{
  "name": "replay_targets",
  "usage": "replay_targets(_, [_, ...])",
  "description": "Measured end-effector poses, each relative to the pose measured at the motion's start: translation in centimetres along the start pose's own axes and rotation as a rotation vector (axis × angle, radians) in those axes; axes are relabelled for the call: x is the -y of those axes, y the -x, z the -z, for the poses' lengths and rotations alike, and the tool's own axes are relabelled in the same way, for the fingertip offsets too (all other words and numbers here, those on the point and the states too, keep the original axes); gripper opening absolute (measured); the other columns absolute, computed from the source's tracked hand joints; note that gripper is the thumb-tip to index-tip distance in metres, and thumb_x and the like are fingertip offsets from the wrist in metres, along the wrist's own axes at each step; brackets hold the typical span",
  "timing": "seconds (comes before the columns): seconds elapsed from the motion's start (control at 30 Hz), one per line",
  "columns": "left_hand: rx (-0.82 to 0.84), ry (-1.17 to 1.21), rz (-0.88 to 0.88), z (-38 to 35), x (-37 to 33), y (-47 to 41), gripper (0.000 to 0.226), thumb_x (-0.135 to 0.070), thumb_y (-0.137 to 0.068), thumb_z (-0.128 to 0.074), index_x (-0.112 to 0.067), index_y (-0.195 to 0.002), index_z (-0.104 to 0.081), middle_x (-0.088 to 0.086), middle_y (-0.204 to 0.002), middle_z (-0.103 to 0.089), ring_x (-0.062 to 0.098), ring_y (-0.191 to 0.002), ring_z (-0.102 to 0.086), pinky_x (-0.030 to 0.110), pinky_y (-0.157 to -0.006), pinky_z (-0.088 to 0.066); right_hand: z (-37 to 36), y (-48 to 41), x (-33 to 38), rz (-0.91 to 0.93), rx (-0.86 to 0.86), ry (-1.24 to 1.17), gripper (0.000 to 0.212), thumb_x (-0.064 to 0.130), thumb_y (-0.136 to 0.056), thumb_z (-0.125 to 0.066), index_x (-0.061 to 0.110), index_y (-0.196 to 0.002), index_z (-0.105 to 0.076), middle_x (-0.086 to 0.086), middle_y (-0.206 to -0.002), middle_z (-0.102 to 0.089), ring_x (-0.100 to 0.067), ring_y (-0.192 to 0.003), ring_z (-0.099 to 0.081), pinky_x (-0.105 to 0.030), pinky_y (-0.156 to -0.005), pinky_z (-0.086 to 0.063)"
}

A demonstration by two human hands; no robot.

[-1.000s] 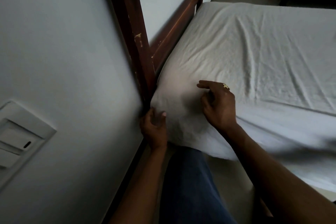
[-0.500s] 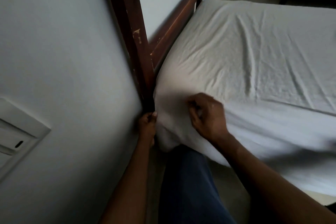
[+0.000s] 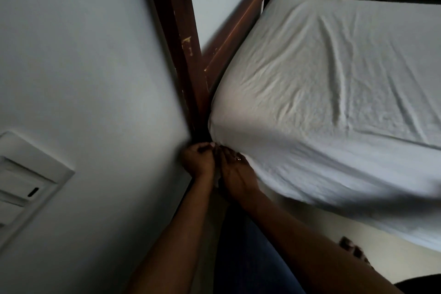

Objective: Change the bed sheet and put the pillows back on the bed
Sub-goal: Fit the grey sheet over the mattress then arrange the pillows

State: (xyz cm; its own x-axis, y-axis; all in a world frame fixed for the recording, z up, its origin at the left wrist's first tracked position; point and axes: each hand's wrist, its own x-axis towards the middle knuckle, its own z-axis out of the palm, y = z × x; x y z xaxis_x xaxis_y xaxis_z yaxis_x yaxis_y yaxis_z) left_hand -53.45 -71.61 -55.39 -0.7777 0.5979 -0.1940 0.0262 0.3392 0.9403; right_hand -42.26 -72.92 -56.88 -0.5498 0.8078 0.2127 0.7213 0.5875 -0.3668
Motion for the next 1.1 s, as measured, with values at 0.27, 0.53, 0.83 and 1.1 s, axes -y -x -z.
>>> replay_targets(0.27, [0.349, 0.519, 0.476, 0.2, -4.7, 0.5, 0.024, -0.006, -0.096, -0.037, -0.006, -0.084, -0.058, 0.011, -0.082, -0.059, 0.020, -0.075, -0.057, 0.025, -0.071, -0.046, 0.3, 0.8, 0.6, -0.068, 0.092, 0.198, 0.078, 0.036, -0.084, -0.041, -0.004, -0.151, -0.040, -0.025, -0.155, -0.041, -0.040, -0.142, -0.042, -0.050, -0.119, -0.033])
replay_targets(0.53, [0.276, 0.888, 0.535, -1.5, -6.1, 2.4, 0.018, -0.024, -0.090, -0.041, -0.013, -0.083, -0.054, 0.010, -0.093, -0.055, 0.031, -0.098, -0.055, 0.042, -0.095, -0.045, 0.1, 0.6, -0.3, -0.162, 0.145, 0.208, 0.065, 0.032, -0.084, -0.055, -0.009, -0.135, -0.057, -0.028, -0.133, -0.061, -0.043, -0.120, -0.061, -0.053, -0.102, -0.051])
replay_targets(0.83, [0.391, 0.808, 0.552, 1.2, -4.7, 2.1, 0.029, -0.023, -0.098, -0.040, 0.001, -0.102, -0.055, 0.023, -0.114, -0.058, 0.035, -0.100, -0.060, 0.044, -0.104, -0.045, 0.9, 0.4, -1.2, -0.155, 0.191, 0.207, 0.081, 0.033, -0.089, -0.059, -0.001, -0.156, -0.028, -0.022, -0.160, -0.034, -0.034, -0.146, -0.039, -0.042, -0.122, -0.023])
replay_targets(1.1, [0.402, 0.887, 0.536, -1.9, -6.8, 2.2, 0.021, -0.025, -0.091, -0.043, -0.017, -0.096, -0.062, 0.012, -0.102, -0.064, 0.031, -0.102, -0.057, 0.042, -0.096, -0.044, 1.6, 2.5, 0.1, -0.049, 0.266, 0.168, 0.074, 0.037, -0.090, -0.025, -0.010, -0.140, -0.050, -0.034, -0.142, -0.051, -0.047, -0.136, -0.048, -0.057, -0.113, -0.039])
